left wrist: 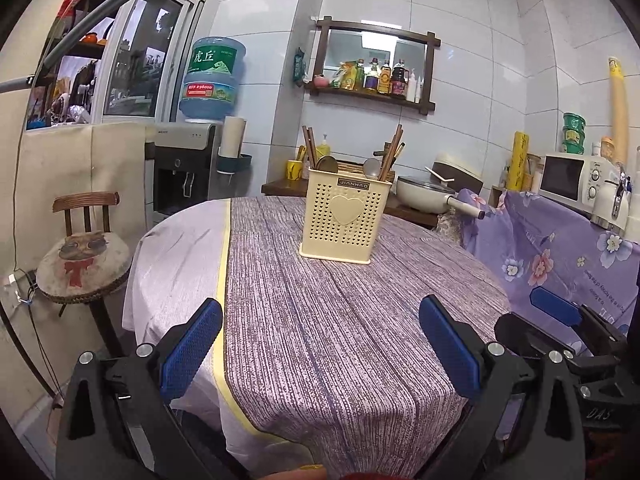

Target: Organize utensils

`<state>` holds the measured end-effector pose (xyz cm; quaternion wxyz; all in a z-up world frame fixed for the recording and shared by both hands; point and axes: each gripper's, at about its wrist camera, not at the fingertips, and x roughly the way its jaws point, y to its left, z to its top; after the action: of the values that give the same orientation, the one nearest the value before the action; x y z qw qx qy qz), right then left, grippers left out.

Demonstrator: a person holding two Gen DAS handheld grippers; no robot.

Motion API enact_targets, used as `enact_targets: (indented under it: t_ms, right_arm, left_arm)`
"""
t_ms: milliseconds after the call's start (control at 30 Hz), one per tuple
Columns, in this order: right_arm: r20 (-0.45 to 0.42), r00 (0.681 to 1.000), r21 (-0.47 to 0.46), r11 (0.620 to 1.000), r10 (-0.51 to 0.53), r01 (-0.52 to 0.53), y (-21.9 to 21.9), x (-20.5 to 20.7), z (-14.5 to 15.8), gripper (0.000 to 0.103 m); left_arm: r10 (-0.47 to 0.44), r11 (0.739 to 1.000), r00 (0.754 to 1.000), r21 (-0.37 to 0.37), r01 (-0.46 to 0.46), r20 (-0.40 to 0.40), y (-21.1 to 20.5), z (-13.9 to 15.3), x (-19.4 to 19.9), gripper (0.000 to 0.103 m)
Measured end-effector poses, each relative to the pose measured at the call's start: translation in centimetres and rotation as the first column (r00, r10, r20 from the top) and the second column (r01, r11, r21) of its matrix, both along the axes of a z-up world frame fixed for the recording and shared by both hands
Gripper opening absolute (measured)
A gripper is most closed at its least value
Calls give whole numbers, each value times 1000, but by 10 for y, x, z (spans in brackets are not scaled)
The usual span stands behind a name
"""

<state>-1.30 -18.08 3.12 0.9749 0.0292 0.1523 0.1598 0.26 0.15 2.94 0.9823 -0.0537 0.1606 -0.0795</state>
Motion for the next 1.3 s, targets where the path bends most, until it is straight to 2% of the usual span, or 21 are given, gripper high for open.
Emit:
enact_targets:
  t_ms: [1300]
  right_arm:
    - [-27, 1000, 5, 1000, 8, -7, 4, 3, -7, 97]
  left_arm:
    - [2, 1000, 1000, 6, -2, 2, 2, 1, -1, 98]
